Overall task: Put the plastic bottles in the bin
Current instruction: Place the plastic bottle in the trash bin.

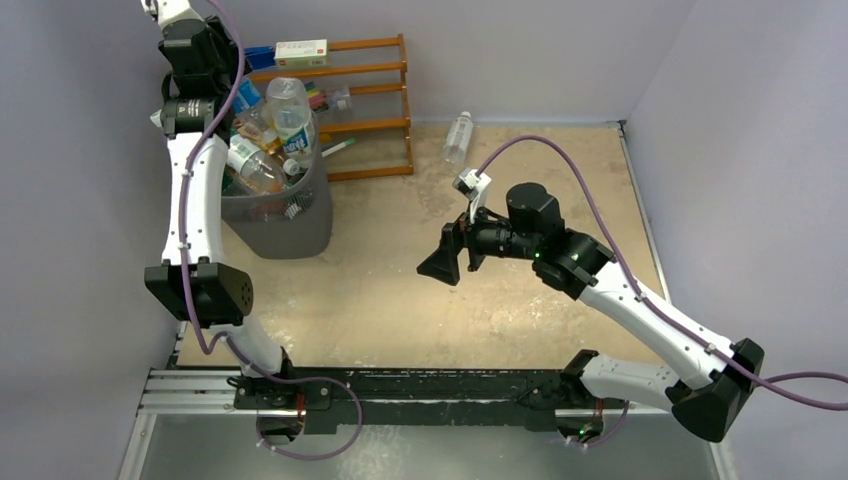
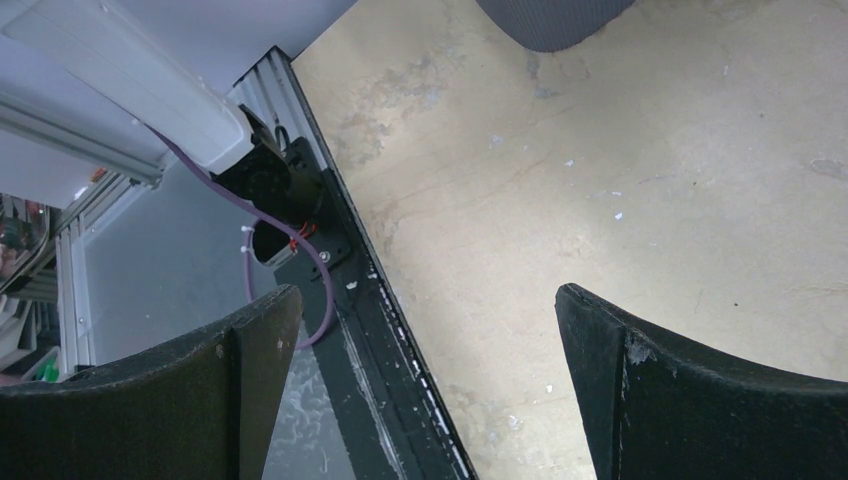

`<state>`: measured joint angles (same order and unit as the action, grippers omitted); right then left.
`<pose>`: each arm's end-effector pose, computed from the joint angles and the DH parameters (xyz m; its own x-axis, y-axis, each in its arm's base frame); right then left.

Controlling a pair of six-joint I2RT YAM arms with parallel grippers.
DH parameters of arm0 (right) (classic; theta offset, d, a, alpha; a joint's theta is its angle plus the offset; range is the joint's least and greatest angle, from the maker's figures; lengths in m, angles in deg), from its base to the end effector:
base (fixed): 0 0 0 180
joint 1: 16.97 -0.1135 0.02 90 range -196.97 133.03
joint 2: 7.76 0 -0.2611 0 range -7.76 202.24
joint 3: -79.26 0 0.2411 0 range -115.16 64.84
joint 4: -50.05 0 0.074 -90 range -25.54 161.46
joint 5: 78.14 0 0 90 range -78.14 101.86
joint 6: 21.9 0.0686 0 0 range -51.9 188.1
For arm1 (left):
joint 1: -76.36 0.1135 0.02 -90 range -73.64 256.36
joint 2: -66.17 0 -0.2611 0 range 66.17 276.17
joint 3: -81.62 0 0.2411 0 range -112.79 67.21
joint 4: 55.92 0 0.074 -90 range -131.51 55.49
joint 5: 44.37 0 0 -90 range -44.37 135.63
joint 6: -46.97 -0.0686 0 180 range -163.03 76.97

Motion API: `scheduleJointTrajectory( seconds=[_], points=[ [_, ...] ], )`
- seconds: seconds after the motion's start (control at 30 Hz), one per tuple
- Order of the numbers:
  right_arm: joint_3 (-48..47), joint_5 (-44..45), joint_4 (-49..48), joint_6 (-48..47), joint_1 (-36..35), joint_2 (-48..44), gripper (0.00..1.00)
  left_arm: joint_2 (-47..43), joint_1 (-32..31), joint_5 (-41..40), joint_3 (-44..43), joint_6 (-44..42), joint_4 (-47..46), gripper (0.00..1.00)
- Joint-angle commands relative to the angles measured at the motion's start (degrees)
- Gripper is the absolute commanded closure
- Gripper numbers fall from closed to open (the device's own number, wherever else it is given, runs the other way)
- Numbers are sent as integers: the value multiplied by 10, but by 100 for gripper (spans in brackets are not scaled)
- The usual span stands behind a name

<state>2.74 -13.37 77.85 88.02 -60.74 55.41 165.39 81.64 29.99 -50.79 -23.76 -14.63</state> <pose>0.1737 0.2068 0.3682 -0.4842 -0.0370 -0.8742 -0.8072 0.4045 0.4299 0.3989 0.0554 0.4835 -0.0155 -0.3206 -0.9471 -0.3808 0.8777 -0.2909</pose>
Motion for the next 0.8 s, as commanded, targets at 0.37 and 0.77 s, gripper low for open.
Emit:
scheduleJointTrajectory(
  seconds=[0.37,0.77],
  points=[
    [11,-8,-16,-9,-1,-33,0,-62,2,-56,72,-26,-189,45],
    [8,-3,-7,-11,-1,-27,0,-89,-10,-102,194,-60,-347,45]
  ],
)
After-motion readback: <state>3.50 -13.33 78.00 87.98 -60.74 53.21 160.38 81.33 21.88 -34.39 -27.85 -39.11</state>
